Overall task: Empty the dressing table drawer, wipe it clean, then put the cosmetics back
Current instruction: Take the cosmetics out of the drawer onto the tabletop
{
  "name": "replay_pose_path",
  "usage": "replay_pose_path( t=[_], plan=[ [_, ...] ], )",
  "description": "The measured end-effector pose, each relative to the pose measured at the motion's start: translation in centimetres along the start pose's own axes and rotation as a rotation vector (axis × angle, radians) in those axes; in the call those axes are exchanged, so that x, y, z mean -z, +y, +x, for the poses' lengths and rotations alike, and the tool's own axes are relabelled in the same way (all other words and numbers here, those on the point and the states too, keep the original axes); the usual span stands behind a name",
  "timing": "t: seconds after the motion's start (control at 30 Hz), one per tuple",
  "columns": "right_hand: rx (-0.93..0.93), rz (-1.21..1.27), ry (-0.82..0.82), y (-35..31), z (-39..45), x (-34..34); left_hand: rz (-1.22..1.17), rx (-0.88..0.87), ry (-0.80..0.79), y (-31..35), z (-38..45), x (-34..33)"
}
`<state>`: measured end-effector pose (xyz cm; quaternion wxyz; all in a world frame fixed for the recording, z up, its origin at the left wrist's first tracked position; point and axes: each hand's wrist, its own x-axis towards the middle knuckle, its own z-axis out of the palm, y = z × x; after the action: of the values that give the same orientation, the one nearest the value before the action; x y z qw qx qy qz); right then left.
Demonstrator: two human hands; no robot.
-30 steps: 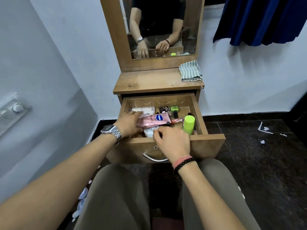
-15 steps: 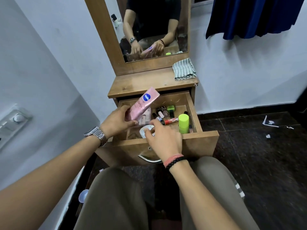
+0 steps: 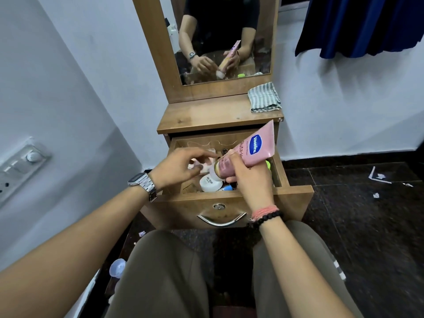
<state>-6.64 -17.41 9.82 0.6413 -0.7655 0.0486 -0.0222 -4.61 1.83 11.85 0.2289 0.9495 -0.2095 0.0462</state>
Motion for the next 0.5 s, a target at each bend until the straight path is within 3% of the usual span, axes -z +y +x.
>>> replay_pose_path(
  t=[0.13, 0.5],
  plan=[
    [0.085, -0.169, 0.032, 0.3, -0.4, 0.1, 0.048, 0.294, 0.064, -2.1, 0.6, -0.5],
    [0.100, -0.225, 0.007, 1.1, 0.0, -0.3, 0.724, 0.306, -0.393, -6.6, 4.4, -3.0]
  ],
)
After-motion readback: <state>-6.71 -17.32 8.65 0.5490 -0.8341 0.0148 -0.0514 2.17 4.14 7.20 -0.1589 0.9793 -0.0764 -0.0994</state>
